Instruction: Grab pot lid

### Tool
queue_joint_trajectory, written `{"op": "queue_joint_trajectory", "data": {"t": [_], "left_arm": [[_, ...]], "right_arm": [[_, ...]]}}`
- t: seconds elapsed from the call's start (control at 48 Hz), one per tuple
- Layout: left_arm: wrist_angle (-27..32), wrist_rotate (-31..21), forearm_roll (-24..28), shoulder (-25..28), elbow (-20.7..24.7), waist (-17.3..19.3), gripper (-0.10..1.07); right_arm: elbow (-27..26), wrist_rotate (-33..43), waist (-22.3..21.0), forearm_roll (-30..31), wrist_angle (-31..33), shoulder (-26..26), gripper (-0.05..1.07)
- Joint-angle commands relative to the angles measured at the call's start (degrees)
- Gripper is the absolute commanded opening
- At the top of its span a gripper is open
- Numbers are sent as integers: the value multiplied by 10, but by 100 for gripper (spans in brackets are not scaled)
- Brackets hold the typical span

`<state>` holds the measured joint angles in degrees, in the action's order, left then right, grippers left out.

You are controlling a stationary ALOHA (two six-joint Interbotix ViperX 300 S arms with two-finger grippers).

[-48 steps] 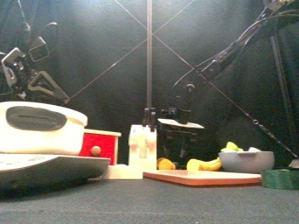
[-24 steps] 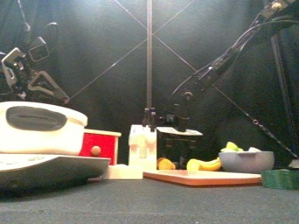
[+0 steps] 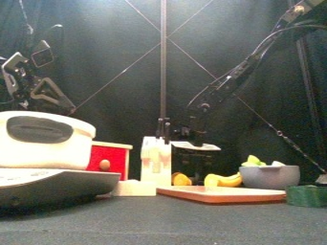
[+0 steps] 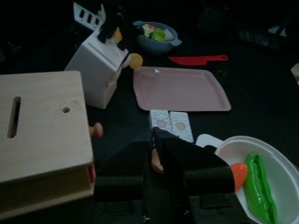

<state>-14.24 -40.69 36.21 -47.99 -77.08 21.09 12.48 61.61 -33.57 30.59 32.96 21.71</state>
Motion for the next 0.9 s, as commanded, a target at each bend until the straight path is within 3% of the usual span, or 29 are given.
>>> {"op": "queue_joint_trajectory", "data": {"t": [0.0, 0.312, 0.875], "left_arm": [[-3, 1, -1, 2, 7, 1, 55], [-2, 1, -1, 2, 7, 1, 55], [-2, 0, -1, 2, 7, 1, 55]], "right_arm": [[-11, 0, -4, 4, -2, -13, 78], [-13, 0, -4, 4, 16, -23, 66], [-13, 0, -1, 4, 32, -57, 65]]}}
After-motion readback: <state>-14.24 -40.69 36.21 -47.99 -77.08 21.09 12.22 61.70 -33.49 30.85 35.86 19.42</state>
